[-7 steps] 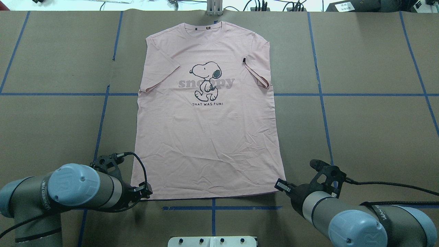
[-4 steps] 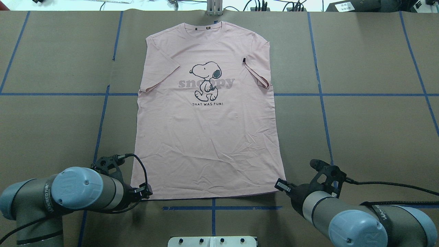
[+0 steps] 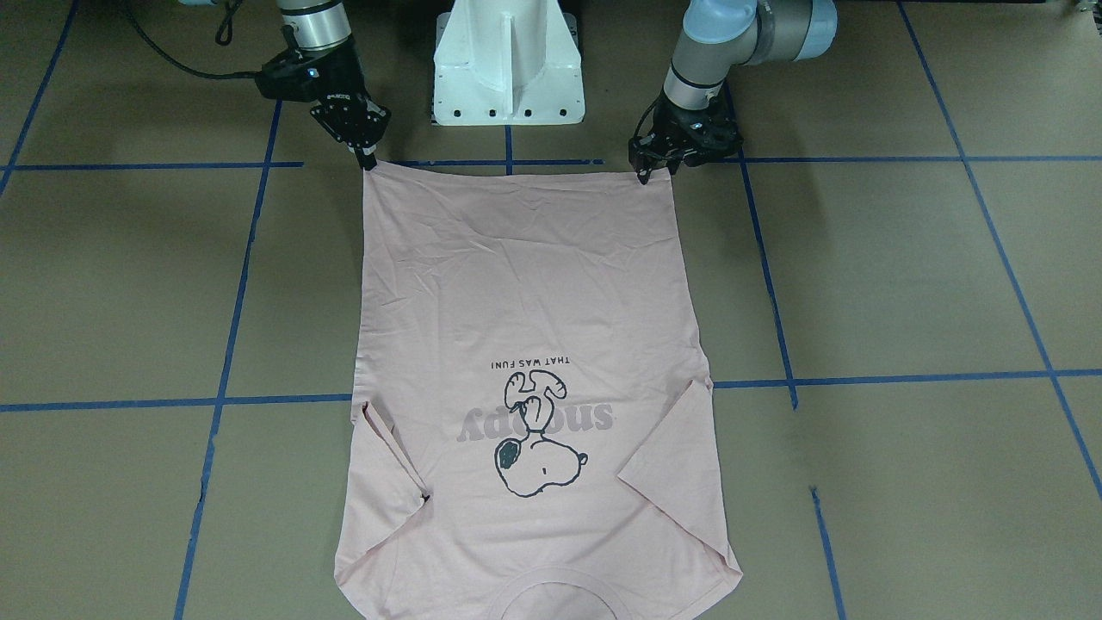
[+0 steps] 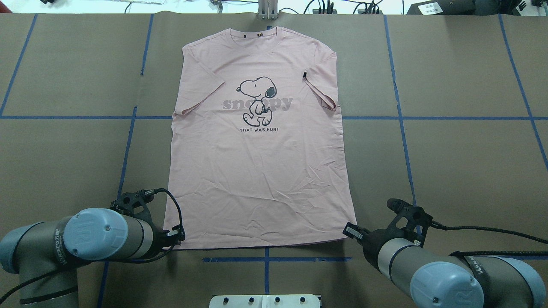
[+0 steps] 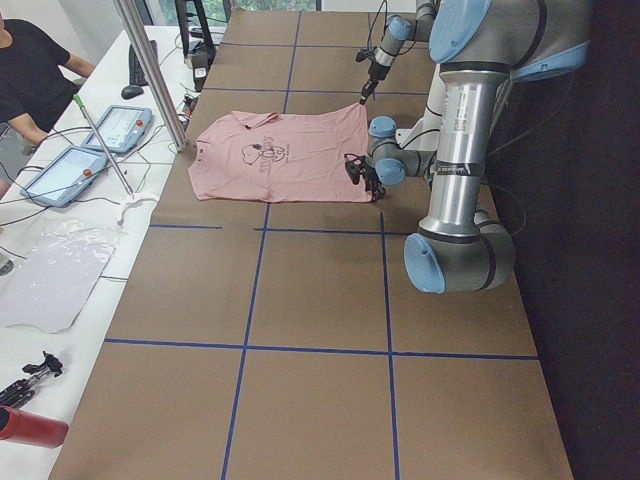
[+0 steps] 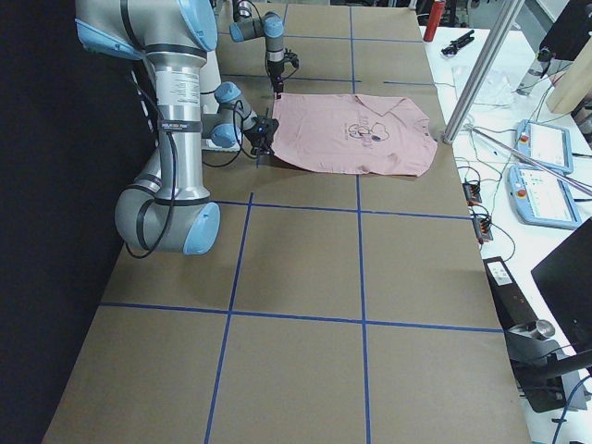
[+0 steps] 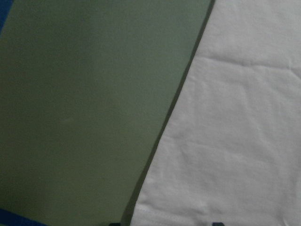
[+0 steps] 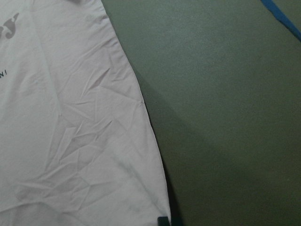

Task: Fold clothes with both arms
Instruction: 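Close both grippers on the two hem corners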

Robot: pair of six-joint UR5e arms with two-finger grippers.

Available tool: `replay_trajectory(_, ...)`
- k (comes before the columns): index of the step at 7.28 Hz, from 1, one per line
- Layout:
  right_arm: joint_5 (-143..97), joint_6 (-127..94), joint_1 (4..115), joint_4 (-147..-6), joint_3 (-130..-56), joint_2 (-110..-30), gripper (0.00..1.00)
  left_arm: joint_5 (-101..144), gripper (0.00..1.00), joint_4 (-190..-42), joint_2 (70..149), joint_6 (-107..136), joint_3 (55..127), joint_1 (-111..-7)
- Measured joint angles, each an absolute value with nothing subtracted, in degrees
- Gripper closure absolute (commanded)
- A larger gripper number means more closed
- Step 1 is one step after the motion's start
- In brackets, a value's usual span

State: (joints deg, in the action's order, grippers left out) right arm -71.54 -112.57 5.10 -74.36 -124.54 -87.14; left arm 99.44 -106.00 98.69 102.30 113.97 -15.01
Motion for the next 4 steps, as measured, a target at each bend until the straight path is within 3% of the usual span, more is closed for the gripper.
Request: replay_trajectory(4, -71.52, -112.59, 5.1, -74.35, -124.66, -87.03, 1.0, 99.23, 1.0, -105.92, 98.54, 102.24, 114.79, -14.84)
